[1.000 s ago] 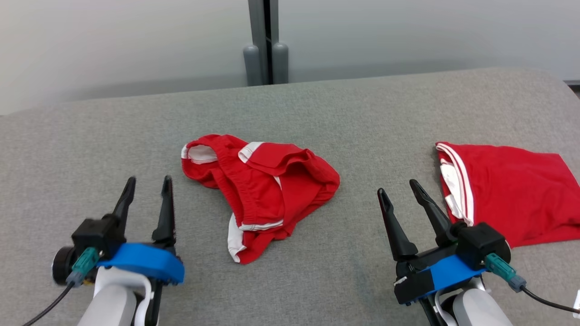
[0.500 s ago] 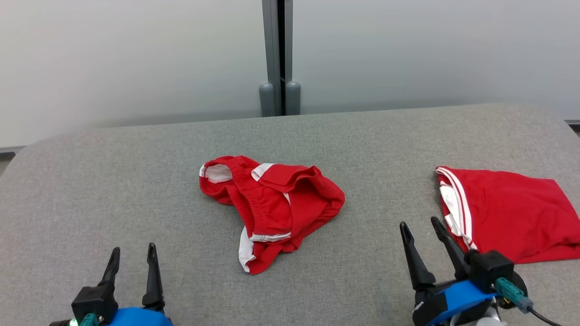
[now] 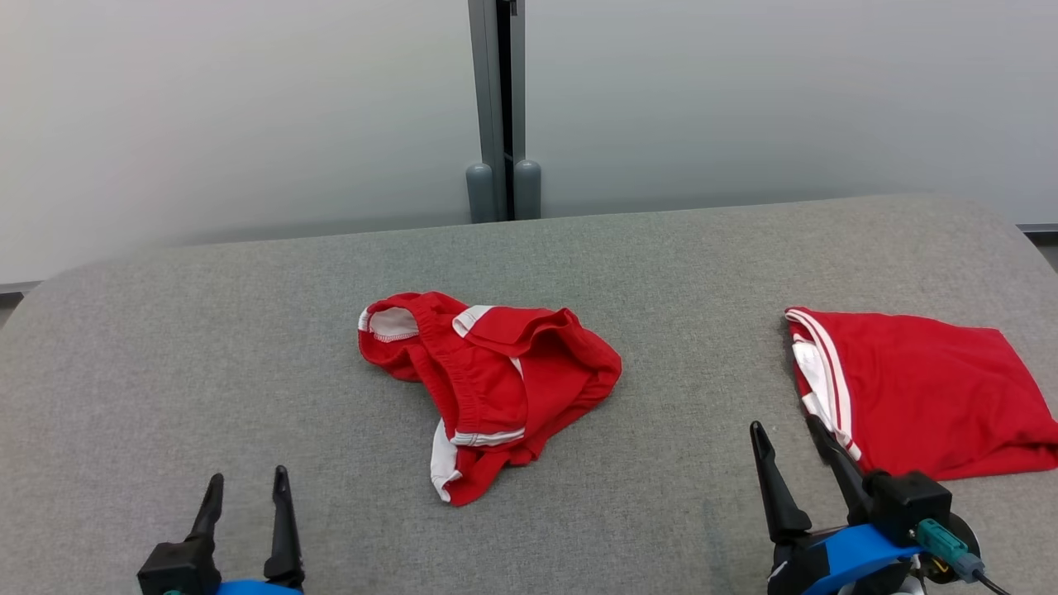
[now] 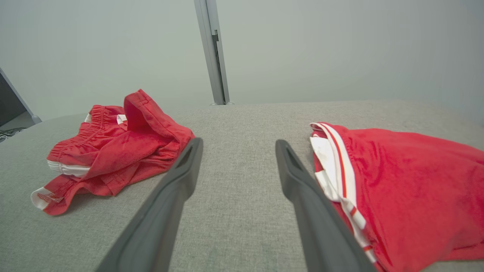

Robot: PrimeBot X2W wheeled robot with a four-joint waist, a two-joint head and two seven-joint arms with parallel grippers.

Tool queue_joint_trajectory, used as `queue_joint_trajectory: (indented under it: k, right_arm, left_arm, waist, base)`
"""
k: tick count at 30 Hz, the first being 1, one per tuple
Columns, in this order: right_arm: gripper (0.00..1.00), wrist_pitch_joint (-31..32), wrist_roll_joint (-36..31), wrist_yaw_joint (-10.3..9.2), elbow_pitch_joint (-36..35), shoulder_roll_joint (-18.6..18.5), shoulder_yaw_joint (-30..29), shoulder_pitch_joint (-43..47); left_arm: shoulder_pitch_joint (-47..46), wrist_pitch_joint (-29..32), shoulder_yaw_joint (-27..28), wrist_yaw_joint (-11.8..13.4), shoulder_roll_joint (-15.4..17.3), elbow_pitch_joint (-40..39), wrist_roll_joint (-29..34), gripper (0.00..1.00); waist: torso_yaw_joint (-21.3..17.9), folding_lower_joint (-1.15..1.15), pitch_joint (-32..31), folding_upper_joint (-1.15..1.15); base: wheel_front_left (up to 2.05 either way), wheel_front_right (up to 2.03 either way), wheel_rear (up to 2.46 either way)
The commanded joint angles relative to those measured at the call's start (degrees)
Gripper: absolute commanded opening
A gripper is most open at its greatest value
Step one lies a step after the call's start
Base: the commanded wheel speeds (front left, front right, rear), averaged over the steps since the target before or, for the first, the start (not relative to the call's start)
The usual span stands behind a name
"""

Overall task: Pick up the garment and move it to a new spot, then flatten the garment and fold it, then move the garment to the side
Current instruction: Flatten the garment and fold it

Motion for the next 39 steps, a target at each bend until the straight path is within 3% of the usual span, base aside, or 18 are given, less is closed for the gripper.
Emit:
queue_joint_trajectory:
  k: [1,5,9,10,15,20,34,35,36,37,38,39]
  right_arm:
    - [1.00,-0.29,0.16,0.03,-0.28,-0.16,0.13,0.35]
    - [1.00,-0.28,0.39,0.03,-0.89,-0.17,0.87,-0.16]
    - [1.00,-0.29,0.72,0.03,-1.46,-0.18,1.91,-1.34]
    - [1.00,-0.29,0.84,0.03,-1.78,-0.15,2.66,-2.06]
    - [1.00,-0.29,0.80,0.03,-2.76,-0.17,4.25,-3.54]
    - [1.00,-0.28,0.81,0.03,-3.95,-0.17,4.95,-4.60]
    - [1.00,-0.28,0.12,0.02,-5.60,-0.17,4.68,-5.19]
    - [1.00,-0.29,0.13,0.03,-5.60,-0.16,4.71,-5.24]
    - [1.00,-0.28,0.16,0.02,-5.60,-0.16,4.73,-5.27]
    - [1.00,-0.29,0.20,0.03,-5.62,-0.16,4.73,-5.30]
    - [1.00,-0.29,0.23,0.02,-5.64,-0.17,4.73,-5.32]
    - [1.00,-0.29,0.29,0.02,-5.65,-0.17,4.71,-5.34]
  left_arm:
    - [-0.89,-0.26,0.10,-0.63,-0.35,0.16,0.22,1.00]
    - [-2.35,-0.26,-2.82,-3.14,-1.01,-0.04,0.00,1.00]
    - [-4.46,-0.25,-10.26,-4.49,-1.23,-0.16,-1.26,1.00]
    - [-5.55,-0.25,-16.16,-4.56,-0.83,0.18,-3.51,1.00]
    - [-8.99,-0.25,-25.53,-4.42,2.88,1.69,-8.99,1.00]
    - [-11.06,-0.26,-25.45,-4.43,5.28,3.09,-11.09,1.00]
    - [-14.03,-0.26,-26.55,-4.44,6.93,3.68,-12.45,1.00]
    - [-14.01,-0.26,-26.99,-4.44,7.03,3.92,-12.58,0.90]
    - [-14.15,-0.27,-27.32,-4.44,7.17,4.05,-12.61,0.44]
    - [-14.34,-0.27,-27.56,-4.45,7.21,4.01,-12.70,0.13]
    - [-14.59,-0.27,-27.73,-4.45,7.21,3.93,-12.77,0.00]
    - [-15.05,-0.27,-27.76,-4.45,7.33,3.39,-12.40,0.00]
  waist:
    - [-0.02,0.00,0.15,0.01]
    - [-0.03,0.00,1.33,0.01]
    - [-0.24,0.00,3.31,0.01]
    - [-0.62,0.00,4.35,0.01]
    - [-2.01,0.00,6.94,0.01]
    - [-3.32,0.00,9.28,0.01]
    - [-5.01,0.00,12.48,0.01]
    - [-5.07,0.00,12.51,0.01]
    - [-5.11,0.00,12.58,0.01]
    - [-5.15,0.00,12.66,0.01]
    - [-5.16,0.00,12.71,0.01]
    - [-5.15,0.00,12.78,0.01]
  base:
    - [0.00,0.00,0.00]
    - [0.00,0.00,0.00]
    - [0.00,0.00,0.00]
    - [0.00,0.00,0.00]
    - [0.00,0.00,0.00]
    - [0.00,0.00,0.00]
    - [0.00,0.00,0.00]
    - [0.00,0.00,0.00]
    - [0.00,0.00,0.00]
    - [0.00,0.00,0.00]
    - [0.00,0.00,0.00]
    - [0.00,0.00,0.00]
